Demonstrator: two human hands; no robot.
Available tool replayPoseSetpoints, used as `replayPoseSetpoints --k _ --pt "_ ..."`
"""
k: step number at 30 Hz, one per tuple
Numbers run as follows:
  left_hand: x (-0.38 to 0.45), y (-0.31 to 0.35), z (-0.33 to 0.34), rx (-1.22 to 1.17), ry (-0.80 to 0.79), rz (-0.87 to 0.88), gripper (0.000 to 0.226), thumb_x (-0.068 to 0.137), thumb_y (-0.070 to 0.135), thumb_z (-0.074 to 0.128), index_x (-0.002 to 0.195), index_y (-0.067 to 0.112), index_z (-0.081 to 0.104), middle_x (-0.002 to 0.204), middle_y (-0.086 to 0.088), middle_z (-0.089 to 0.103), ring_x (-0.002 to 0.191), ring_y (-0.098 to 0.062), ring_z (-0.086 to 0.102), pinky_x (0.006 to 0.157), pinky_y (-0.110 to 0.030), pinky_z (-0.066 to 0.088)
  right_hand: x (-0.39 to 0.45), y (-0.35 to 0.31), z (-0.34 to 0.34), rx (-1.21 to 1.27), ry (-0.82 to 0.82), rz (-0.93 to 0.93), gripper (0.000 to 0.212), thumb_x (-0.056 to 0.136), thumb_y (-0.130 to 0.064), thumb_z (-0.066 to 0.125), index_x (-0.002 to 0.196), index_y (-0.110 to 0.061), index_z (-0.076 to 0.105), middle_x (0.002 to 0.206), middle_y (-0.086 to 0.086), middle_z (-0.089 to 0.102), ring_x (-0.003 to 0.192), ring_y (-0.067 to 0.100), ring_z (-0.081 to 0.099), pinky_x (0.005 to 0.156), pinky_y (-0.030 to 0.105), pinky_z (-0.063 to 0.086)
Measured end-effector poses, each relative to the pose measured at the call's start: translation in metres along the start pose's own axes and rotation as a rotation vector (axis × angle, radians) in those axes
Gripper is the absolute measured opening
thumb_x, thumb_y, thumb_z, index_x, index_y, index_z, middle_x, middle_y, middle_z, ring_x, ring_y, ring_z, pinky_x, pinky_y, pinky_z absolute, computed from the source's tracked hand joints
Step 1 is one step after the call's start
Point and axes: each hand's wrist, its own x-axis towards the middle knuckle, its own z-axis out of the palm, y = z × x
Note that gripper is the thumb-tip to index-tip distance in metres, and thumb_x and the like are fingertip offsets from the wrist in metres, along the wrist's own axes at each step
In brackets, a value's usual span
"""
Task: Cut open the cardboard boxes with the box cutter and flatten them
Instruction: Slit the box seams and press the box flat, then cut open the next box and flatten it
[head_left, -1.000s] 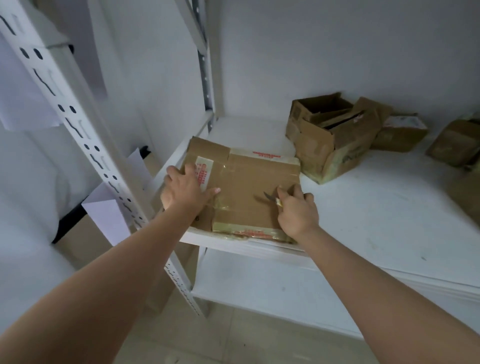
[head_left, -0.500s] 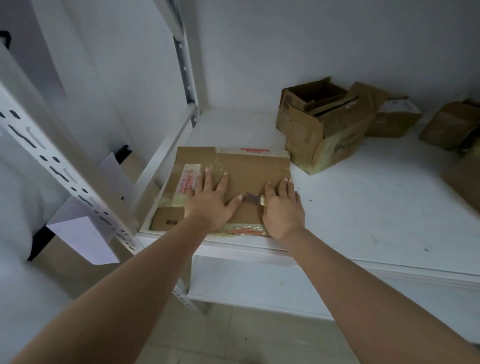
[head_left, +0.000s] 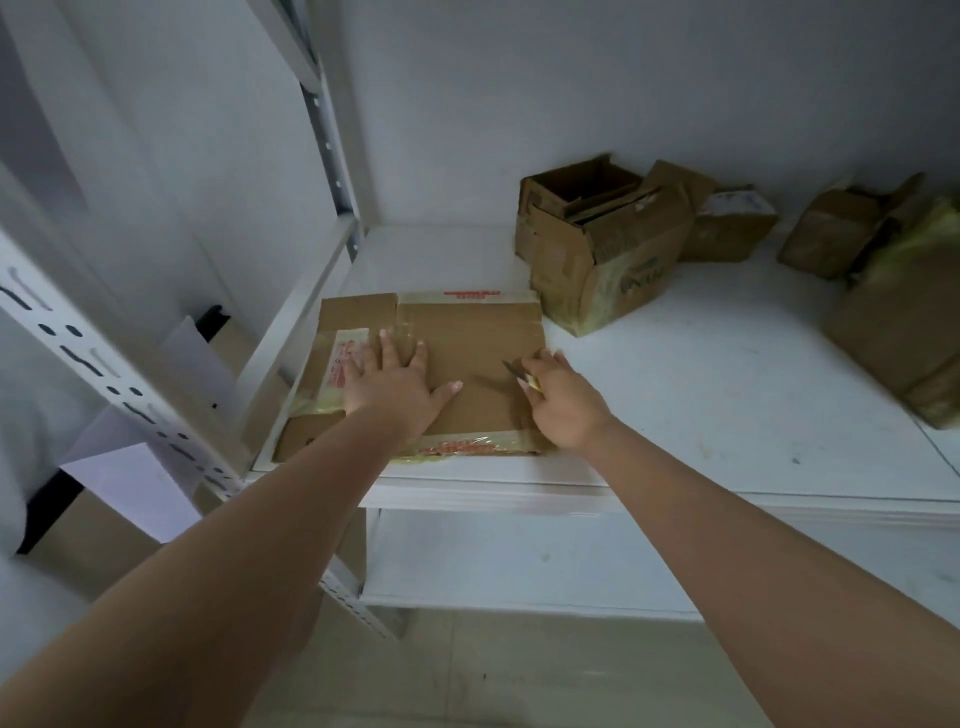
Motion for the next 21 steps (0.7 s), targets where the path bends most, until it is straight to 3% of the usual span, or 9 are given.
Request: replayPoseSetpoints --k 3,6,11,15,21 --pt "-0.008 0.015 -0.013 0.079 0.185 0.072 0.065 0.096 0.057 0.030 0.148 0.019 0.026 0.158 -0.016 0.011 0.146 -0.036 0.008 0.115 -0.055 0.010 -0.016 0.011 -0.006 0.001 0.000 -0.005 0.042 0.102 -0.019 0.036 0.144 -0.012 0.034 0.158 0.009 0.015 0.147 0.023 0.007 0.116 0.035 0.016" --pt "-0.012 0.033 -0.026 0.009 0.242 0.118 0.051 0.099 0.045 0.033 0.140 0.014 0.040 0.155 -0.014 0.024 0.145 -0.034 0.015 0.116 -0.055 0.011 -0.024 0.021 -0.013 0.047 0.026 0.020 0.041 0.102 -0.021 0.036 0.143 -0.014 0.036 0.157 0.010 0.018 0.147 0.023 0.010 0.115 0.037 0.020" --pt "-0.019 0.065 -0.039 -0.027 0.255 0.198 0.054 0.100 0.046 0.028 0.141 0.011 0.039 0.156 -0.013 0.024 0.145 -0.032 0.016 0.115 -0.054 0.012 -0.040 0.039 -0.033 0.056 0.080 0.081 0.036 0.100 -0.015 0.039 0.135 -0.008 0.045 0.150 0.015 0.032 0.142 0.028 0.025 0.110 0.038 0.030" --pt "-0.021 0.087 -0.042 -0.050 0.280 0.269 0.054 0.100 0.043 0.031 0.144 0.012 0.035 0.155 -0.013 0.025 0.145 -0.032 0.016 0.116 -0.053 0.012 -0.057 0.058 -0.050 0.072 0.185 0.127 0.030 0.099 -0.014 0.039 0.122 -0.001 0.051 0.124 0.015 0.051 0.115 0.035 0.049 0.090 0.040 0.044" --pt "-0.025 0.122 -0.042 -0.093 0.315 0.407 0.051 0.100 0.038 0.038 0.144 0.013 0.037 0.151 -0.011 0.031 0.143 -0.029 0.018 0.114 -0.047 0.019 -0.077 0.100 -0.078 0.049 0.349 0.215 0.023 0.099 -0.017 0.039 0.108 -0.004 0.056 0.102 0.017 0.061 0.098 0.036 0.054 0.071 0.035 0.041"
